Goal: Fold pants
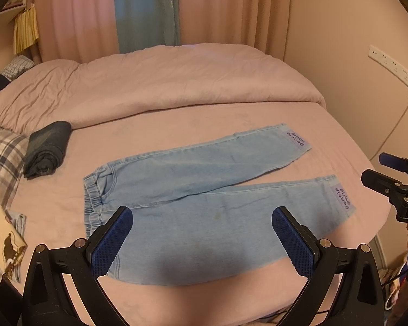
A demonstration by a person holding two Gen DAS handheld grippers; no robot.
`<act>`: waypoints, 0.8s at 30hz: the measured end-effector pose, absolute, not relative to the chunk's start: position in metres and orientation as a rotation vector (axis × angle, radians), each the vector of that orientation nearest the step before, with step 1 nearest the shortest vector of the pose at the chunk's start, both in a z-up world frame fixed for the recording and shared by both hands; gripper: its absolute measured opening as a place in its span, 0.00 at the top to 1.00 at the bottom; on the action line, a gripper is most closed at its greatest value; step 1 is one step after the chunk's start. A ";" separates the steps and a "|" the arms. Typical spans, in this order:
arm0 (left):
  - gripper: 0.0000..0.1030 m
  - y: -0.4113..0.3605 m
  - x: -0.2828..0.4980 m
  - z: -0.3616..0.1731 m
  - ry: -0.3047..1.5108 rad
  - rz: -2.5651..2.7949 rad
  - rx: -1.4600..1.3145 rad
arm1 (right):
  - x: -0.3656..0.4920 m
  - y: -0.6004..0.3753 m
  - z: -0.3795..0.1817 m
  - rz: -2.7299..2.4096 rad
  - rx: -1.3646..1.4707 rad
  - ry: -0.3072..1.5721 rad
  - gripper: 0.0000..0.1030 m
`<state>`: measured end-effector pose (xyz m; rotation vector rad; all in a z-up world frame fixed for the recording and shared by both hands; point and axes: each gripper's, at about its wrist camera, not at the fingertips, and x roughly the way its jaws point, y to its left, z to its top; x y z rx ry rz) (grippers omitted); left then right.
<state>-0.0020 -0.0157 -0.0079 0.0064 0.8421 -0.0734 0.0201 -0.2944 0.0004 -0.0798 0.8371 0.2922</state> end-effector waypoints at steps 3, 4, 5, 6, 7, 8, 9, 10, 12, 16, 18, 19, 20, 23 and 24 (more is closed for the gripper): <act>0.01 -0.015 -0.001 -0.008 0.842 -0.073 0.007 | 0.020 -0.293 0.000 0.293 -0.081 0.837 0.03; 0.01 -0.015 -0.001 -0.008 0.843 -0.073 0.007 | 0.020 -0.293 0.000 0.293 -0.081 0.836 0.03; 0.01 -0.015 -0.001 -0.008 0.844 -0.074 0.006 | 0.020 -0.293 0.000 0.293 -0.081 0.836 0.03; 0.01 -0.015 0.000 -0.008 0.844 -0.074 0.006 | 0.020 -0.293 0.000 0.292 -0.082 0.836 0.03; 0.01 -0.015 0.000 -0.008 0.844 -0.074 0.005 | 0.020 -0.293 0.001 0.292 -0.082 0.836 0.03; 0.01 -0.015 0.000 -0.008 0.844 -0.073 0.007 | 0.020 -0.292 0.001 0.292 -0.083 0.836 0.03; 0.01 -0.014 0.000 -0.008 0.845 -0.073 0.006 | 0.020 -0.292 0.001 0.293 -0.083 0.836 0.03; 0.01 -0.014 0.000 -0.008 0.844 -0.073 0.005 | 0.020 -0.292 0.000 0.292 -0.083 0.836 0.03; 0.01 -0.014 0.001 -0.008 0.845 -0.073 0.007 | 0.020 -0.291 0.001 0.292 -0.084 0.836 0.03; 0.01 -0.013 0.001 -0.009 0.846 -0.069 0.005 | 0.020 -0.290 0.001 0.292 -0.086 0.835 0.03; 0.01 -0.013 0.002 -0.009 0.847 -0.068 0.007 | 0.021 -0.290 0.001 0.291 -0.089 0.835 0.03; 0.01 -0.013 0.002 -0.009 0.847 -0.069 0.007 | 0.020 -0.289 0.001 0.292 -0.089 0.834 0.03; 0.01 -0.013 0.002 -0.009 0.847 -0.071 0.006 | 0.020 -0.289 0.001 0.292 -0.088 0.834 0.03; 0.01 -0.011 0.003 -0.009 0.848 -0.071 0.005 | 0.021 -0.289 0.001 0.292 -0.089 0.833 0.03; 0.01 -0.010 0.002 -0.010 0.848 -0.071 0.005 | 0.021 -0.289 0.001 0.292 -0.090 0.834 0.03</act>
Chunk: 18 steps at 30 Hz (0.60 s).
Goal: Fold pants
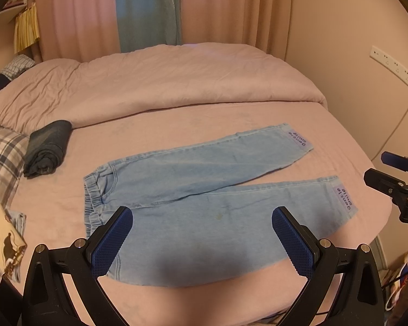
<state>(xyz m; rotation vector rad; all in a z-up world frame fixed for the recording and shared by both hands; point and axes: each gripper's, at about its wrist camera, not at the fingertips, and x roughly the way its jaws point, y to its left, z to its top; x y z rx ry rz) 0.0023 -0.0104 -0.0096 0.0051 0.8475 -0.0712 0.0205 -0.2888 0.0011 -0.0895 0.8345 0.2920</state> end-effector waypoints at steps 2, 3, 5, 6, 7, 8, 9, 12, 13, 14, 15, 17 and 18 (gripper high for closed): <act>0.01 -0.011 0.003 -0.009 0.848 -0.072 0.004 | 0.020 -0.289 0.001 0.292 -0.089 0.834 0.03; 0.01 -0.011 0.003 -0.009 0.848 -0.071 0.005 | 0.020 -0.289 0.001 0.292 -0.089 0.834 0.03; 0.01 -0.011 0.002 -0.009 0.847 -0.071 0.005 | 0.020 -0.287 0.002 0.294 -0.091 0.832 0.03; 0.01 -0.011 0.003 -0.009 0.848 -0.071 0.004 | 0.020 -0.287 0.002 0.294 -0.091 0.831 0.03; 0.01 -0.011 0.003 -0.009 0.848 -0.071 0.004 | 0.019 -0.286 0.002 0.295 -0.091 0.831 0.03; 0.01 -0.011 0.003 -0.009 0.848 -0.071 0.005 | 0.019 -0.286 0.002 0.295 -0.091 0.830 0.03; 0.01 -0.011 0.003 -0.009 0.848 -0.071 0.005 | 0.019 -0.286 0.002 0.295 -0.091 0.830 0.03; 0.01 -0.011 0.003 -0.009 0.848 -0.071 0.005 | 0.019 -0.286 0.002 0.295 -0.092 0.830 0.03; 0.01 -0.011 0.003 -0.009 0.848 -0.072 0.005 | 0.019 -0.286 0.002 0.295 -0.091 0.830 0.03; 0.01 -0.011 0.003 -0.009 0.849 -0.072 0.004 | 0.019 -0.286 0.002 0.296 -0.091 0.830 0.03; 0.01 -0.011 0.003 -0.009 0.848 -0.072 0.005 | 0.018 -0.285 0.002 0.297 -0.092 0.829 0.03; 0.01 -0.011 0.003 -0.009 0.849 -0.073 0.005 | 0.018 -0.285 0.002 0.297 -0.091 0.829 0.03; 0.01 -0.011 0.003 -0.009 0.848 -0.073 0.005 | 0.018 -0.285 0.002 0.297 -0.091 0.829 0.03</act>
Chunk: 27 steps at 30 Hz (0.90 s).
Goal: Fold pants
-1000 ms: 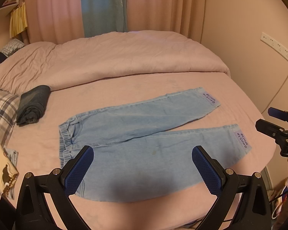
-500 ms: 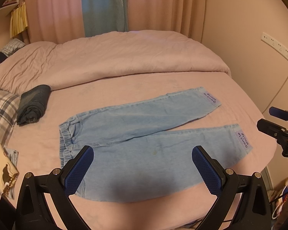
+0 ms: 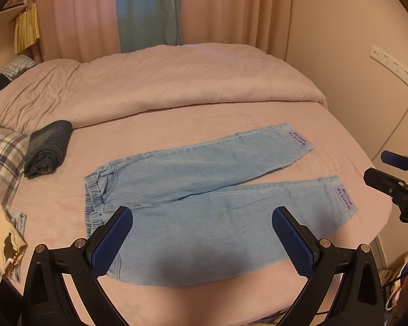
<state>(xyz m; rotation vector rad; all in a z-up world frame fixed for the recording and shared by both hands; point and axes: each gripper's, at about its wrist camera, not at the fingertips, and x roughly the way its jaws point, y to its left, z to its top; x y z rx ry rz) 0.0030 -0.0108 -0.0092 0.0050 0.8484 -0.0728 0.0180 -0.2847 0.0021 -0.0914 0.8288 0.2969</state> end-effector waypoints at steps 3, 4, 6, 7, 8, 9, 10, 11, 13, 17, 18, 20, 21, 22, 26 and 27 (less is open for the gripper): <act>0.01 -0.011 0.003 -0.009 0.849 -0.071 0.004 | 0.018 -0.285 0.002 0.296 -0.091 0.829 0.03; 0.01 -0.011 0.003 -0.009 0.850 -0.071 0.004 | 0.018 -0.285 0.002 0.296 -0.091 0.829 0.03; 0.01 -0.012 0.003 -0.009 0.849 -0.071 0.005 | 0.018 -0.285 0.002 0.296 -0.092 0.829 0.03; 0.01 -0.012 0.003 -0.009 0.850 -0.071 0.005 | 0.018 -0.285 0.002 0.297 -0.092 0.829 0.03; 0.01 -0.012 0.003 -0.009 0.849 -0.072 0.004 | 0.018 -0.285 0.002 0.297 -0.092 0.829 0.03; 0.01 -0.012 0.003 -0.009 0.849 -0.071 0.005 | 0.017 -0.284 0.002 0.296 -0.092 0.829 0.03; 0.01 -0.012 0.003 -0.010 0.849 -0.072 0.005 | 0.017 -0.283 0.002 0.297 -0.092 0.830 0.03; 0.01 -0.011 0.003 -0.010 0.850 -0.074 0.003 | 0.017 -0.283 0.002 0.297 -0.092 0.830 0.03; 0.01 -0.008 0.005 -0.013 0.853 -0.085 -0.006 | 0.018 -0.281 0.001 0.299 -0.091 0.833 0.03; 0.01 0.005 0.012 -0.029 0.853 -0.134 -0.046 | 0.023 -0.277 -0.006 0.335 -0.087 0.840 0.03; 0.01 0.011 0.015 -0.036 0.858 -0.136 -0.061 | 0.025 -0.275 -0.011 0.358 -0.088 0.844 0.03; 0.01 0.031 0.025 -0.056 0.890 -0.123 -0.113 | 0.031 -0.270 -0.023 0.402 -0.082 0.864 0.03; 0.01 0.041 0.030 -0.067 0.910 -0.106 -0.141 | 0.035 -0.267 -0.033 0.420 -0.078 0.888 0.03; 0.01 0.050 0.034 -0.076 0.921 -0.092 -0.160 | 0.039 -0.263 -0.041 0.434 -0.076 0.909 0.04; 0.01 0.101 0.054 -0.118 0.985 0.010 -0.254 | 0.062 -0.240 -0.082 0.480 -0.090 0.986 0.08; 0.01 0.115 0.058 -0.128 0.996 0.037 -0.284 | 0.067 -0.235 -0.090 0.485 -0.095 0.999 0.10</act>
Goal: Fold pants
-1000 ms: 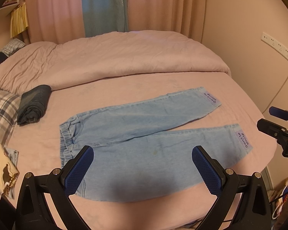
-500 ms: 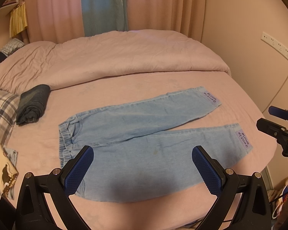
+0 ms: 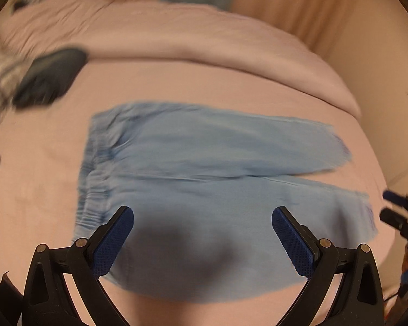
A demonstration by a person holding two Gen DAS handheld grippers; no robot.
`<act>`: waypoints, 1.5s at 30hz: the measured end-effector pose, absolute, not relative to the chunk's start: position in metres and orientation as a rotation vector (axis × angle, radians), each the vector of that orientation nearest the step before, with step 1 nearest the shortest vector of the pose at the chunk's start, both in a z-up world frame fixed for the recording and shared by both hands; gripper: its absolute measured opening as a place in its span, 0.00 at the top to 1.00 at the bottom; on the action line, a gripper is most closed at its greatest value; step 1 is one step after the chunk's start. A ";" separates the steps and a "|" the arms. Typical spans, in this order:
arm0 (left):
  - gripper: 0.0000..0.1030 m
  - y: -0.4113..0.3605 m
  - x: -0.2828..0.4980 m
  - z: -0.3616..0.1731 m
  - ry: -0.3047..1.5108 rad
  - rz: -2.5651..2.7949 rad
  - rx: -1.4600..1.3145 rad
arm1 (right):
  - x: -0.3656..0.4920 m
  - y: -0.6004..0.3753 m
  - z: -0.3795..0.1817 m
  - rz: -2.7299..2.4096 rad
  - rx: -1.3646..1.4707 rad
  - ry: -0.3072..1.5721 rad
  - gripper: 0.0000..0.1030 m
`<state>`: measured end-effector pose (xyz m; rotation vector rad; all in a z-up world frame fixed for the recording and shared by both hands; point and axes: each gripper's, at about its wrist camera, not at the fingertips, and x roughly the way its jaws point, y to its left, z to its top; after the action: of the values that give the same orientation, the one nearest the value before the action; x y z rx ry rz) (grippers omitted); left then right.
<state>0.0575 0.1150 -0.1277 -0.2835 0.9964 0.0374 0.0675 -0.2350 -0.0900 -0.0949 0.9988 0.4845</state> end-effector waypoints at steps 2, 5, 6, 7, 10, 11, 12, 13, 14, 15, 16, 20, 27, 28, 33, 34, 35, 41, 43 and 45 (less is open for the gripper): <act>0.01 0.144 0.066 -0.144 1.006 0.073 -0.337 | 0.082 -0.225 -0.107 0.495 -0.116 1.030 0.11; 0.01 0.177 0.080 -0.156 0.978 0.129 -0.343 | 0.110 -0.204 -0.132 0.505 -0.152 1.064 0.13; 0.01 0.184 0.085 -0.158 0.971 0.142 -0.326 | 0.119 -0.196 -0.139 0.510 -0.170 1.065 0.15; 0.01 0.194 0.093 -0.162 0.972 0.159 -0.301 | 0.130 -0.185 -0.147 0.519 -0.197 1.065 0.16; 0.01 0.213 0.110 -0.168 0.969 0.157 -0.265 | 0.160 -0.159 -0.162 0.560 -0.281 1.046 0.25; 0.01 0.221 0.118 -0.169 0.967 0.145 -0.266 | 0.170 -0.148 -0.166 0.578 -0.309 1.037 0.25; 0.01 0.226 0.123 -0.170 0.964 0.137 -0.270 | 0.180 -0.140 -0.170 0.594 -0.337 1.023 0.28; 0.01 0.234 0.132 -0.172 0.963 0.136 -0.271 | 0.190 -0.131 -0.172 0.609 -0.367 1.002 0.29; 0.01 0.237 0.137 -0.173 0.963 0.136 -0.266 | 0.199 -0.122 -0.174 0.621 -0.397 0.982 0.29; 0.01 0.242 0.142 -0.175 0.962 0.132 -0.263 | 0.211 -0.112 -0.176 0.632 -0.433 0.962 0.31; 0.01 0.246 0.150 -0.177 0.966 0.115 -0.262 | 0.225 -0.102 -0.179 0.642 -0.461 0.951 0.32; 0.01 0.256 0.171 -0.190 1.000 0.067 -0.268 | 0.271 -0.070 -0.195 0.680 -0.582 0.925 0.33; 0.01 0.264 0.192 -0.219 1.098 -0.027 -0.318 | 0.325 -0.047 -0.235 0.831 -0.678 1.080 0.34; 0.05 0.264 0.195 -0.222 1.108 -0.032 -0.317 | 0.328 -0.046 -0.242 0.857 -0.683 1.121 0.34; 0.23 0.260 0.201 -0.225 1.112 -0.023 -0.241 | 0.341 -0.055 -0.240 0.894 -0.650 1.158 0.48; 0.32 0.258 0.200 -0.223 1.106 -0.037 -0.235 | 0.338 -0.055 -0.236 0.911 -0.666 1.150 0.69; 0.48 0.257 0.200 -0.221 1.100 -0.057 -0.232 | 0.333 -0.054 -0.234 0.922 -0.694 1.137 0.80; 0.83 0.249 0.193 -0.200 1.008 -0.079 -0.211 | 0.317 -0.056 -0.217 0.873 -0.864 1.025 0.95; 0.82 0.257 0.194 -0.194 0.974 -0.085 -0.253 | 0.326 -0.060 -0.203 0.840 -0.847 0.984 0.96; 0.81 0.262 0.198 -0.202 0.993 -0.068 -0.256 | 0.338 -0.065 -0.194 0.798 -0.824 0.947 0.96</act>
<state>0.1977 0.2620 -0.2015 -0.2562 0.9934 -0.0676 0.3381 -0.0654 -0.1943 -0.8237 0.9472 0.7978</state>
